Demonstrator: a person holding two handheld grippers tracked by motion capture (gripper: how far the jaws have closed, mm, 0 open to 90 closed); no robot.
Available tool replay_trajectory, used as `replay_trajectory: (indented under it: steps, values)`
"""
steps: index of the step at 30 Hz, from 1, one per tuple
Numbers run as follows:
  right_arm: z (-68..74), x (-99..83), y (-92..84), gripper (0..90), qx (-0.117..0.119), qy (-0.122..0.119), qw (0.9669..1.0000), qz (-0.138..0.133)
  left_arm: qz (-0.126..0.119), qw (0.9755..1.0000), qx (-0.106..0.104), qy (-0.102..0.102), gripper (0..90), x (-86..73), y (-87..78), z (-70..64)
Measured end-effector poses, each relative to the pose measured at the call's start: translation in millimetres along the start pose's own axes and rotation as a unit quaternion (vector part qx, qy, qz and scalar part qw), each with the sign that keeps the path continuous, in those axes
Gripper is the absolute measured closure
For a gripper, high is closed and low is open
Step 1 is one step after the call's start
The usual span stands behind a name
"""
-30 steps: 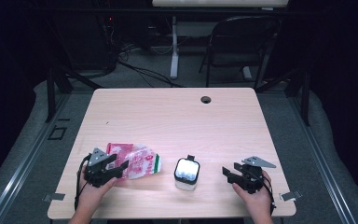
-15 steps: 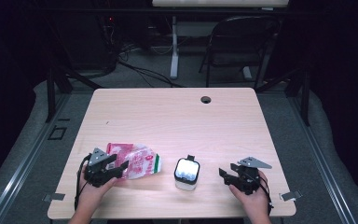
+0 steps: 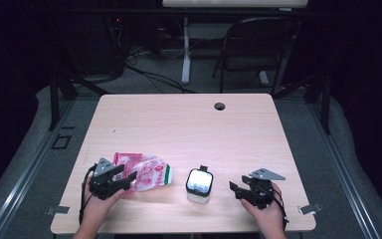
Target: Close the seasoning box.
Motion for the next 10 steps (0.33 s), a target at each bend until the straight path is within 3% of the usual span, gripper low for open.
replay_trajectory:
  steps: [10]
  values:
    - [0.6,0.9,-2.2,41.6,0.007,0.005,0.9999,-0.007,-0.003,1.0,-0.008,0.0,39.8,0.6,1.4,0.6]
Point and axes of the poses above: each handheld gripper's, and its own axes: y roughly forward along the jaws, x roughly out of its top, z roughly to its left, the point moved 5 cm from there along y, roughly forward along the jaws, and after that the axes turned 2 degrees about z, right-handed, at the moved point
